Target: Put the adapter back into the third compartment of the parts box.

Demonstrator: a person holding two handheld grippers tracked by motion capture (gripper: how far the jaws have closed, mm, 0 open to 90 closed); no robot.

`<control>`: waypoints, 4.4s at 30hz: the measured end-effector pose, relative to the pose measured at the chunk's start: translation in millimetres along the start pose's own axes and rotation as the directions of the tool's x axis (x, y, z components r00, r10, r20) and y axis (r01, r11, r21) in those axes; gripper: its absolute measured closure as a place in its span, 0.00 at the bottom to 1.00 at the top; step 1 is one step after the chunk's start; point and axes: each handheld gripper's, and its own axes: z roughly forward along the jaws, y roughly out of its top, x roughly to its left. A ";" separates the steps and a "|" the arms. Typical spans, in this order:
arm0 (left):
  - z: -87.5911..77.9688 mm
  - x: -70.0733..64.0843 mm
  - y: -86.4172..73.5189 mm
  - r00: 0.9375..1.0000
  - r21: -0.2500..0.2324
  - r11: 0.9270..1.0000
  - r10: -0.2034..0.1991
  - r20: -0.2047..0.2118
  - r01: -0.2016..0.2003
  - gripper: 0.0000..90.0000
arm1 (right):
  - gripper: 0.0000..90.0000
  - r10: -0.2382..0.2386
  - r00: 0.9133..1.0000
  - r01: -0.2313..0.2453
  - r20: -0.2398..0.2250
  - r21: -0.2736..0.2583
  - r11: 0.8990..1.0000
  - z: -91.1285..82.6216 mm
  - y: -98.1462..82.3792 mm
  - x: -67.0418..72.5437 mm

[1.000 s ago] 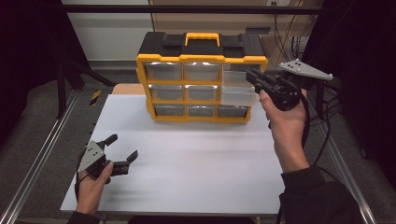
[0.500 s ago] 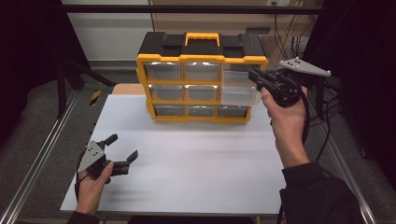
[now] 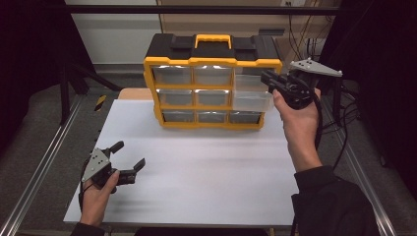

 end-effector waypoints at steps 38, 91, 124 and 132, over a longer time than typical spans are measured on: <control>0.0 0.4 0.6 1.000 0.003 1.000 0.010 0.000 -0.010 0.01 | 0.85 -0.006 1.000 0.005 0.014 0.035 0.999 14.2 3.0 3.6; 0.2 0.4 0.9 1.000 0.004 1.000 0.013 0.003 -0.013 0.01 | 0.72 0.018 0.999 -0.021 0.028 0.081 0.997 26.2 -1.0 5.5; -0.3 -0.5 0.6 1.000 0.005 1.000 0.012 0.005 -0.013 0.01 | 0.06 -0.003 1.000 0.008 0.027 -0.189 0.982 16.4 -5.4 21.9; -0.6 1.4 0.1 1.000 0.002 1.000 0.004 -0.004 -0.004 0.01 | 0.05 -0.015 1.000 0.015 0.000 -0.228 0.973 6.0 -7.2 25.5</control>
